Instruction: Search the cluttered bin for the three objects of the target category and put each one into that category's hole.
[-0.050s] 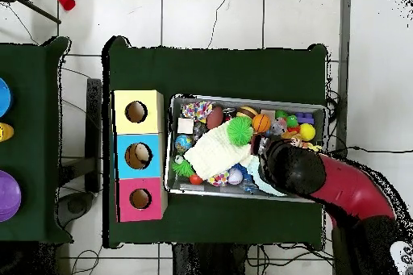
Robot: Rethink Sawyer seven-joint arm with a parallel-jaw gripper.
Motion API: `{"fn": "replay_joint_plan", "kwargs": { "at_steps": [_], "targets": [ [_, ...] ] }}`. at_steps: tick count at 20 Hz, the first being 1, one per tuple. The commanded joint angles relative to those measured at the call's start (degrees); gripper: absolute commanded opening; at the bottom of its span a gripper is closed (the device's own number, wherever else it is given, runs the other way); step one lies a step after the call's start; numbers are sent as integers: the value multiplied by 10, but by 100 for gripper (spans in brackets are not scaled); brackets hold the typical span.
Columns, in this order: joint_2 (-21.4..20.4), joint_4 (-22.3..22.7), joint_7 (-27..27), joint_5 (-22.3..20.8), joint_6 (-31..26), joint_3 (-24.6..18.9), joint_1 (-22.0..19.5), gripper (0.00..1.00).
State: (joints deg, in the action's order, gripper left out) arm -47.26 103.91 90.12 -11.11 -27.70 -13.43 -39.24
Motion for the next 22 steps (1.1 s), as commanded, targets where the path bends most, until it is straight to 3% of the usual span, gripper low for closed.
{"fn": "replay_joint_plan", "kwargs": {
  "at_steps": [1,6,11,22],
  "targets": [
    [13,0,-18,-28,-19,-48,9,100],
    [5,-24,-6,-19,-53,-49,32,100],
    [-11,-18,-1,-9,-54,-51,42,100],
    [2,-32,10,-5,-52,-43,55,100]
  ]
}}
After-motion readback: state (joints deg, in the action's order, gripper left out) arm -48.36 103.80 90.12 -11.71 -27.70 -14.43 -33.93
